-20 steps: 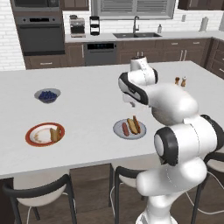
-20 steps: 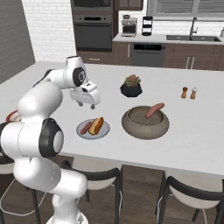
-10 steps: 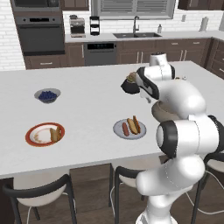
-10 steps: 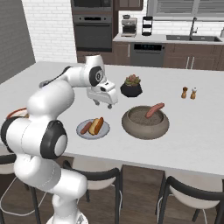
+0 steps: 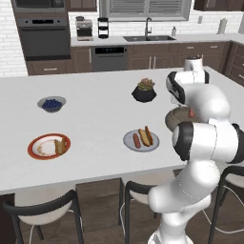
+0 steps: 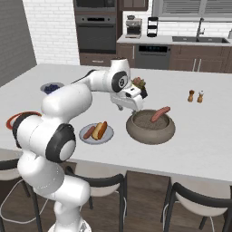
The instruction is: Place one bun and one sausage from the bowl on each plate.
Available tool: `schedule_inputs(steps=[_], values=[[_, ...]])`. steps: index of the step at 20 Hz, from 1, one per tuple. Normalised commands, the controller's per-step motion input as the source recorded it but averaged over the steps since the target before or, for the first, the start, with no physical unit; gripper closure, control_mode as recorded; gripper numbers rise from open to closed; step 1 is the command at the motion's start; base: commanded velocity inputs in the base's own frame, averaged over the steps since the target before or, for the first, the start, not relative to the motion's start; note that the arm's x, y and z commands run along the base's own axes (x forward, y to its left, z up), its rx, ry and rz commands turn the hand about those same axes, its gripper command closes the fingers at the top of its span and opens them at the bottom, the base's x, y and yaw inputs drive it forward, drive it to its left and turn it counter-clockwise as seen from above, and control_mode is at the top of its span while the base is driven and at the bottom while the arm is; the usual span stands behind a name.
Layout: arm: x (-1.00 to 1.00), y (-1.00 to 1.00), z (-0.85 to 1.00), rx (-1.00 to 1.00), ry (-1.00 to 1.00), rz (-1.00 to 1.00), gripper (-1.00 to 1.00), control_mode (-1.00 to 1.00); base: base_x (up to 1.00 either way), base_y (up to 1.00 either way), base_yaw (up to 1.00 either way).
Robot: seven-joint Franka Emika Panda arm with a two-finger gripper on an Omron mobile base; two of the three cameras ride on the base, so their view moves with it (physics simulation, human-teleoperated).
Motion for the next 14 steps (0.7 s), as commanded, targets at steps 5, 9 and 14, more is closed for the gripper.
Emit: schedule_inputs(steps=[5, 9, 14], values=[[0.19, -0.68, 0.0, 0.0, -0.02, -0.05, -1.0, -1.0, 0.0, 0.0, 0.0], [0.35, -0.49, 0.0, 0.0, -0.02, -0.01, -1.0, -1.0, 0.0, 0.0, 0.0], [0.46, -0.31, 0.0, 0.0, -0.01, 0.0, -1.0, -1.0, 0.0, 0.0, 0.0]])
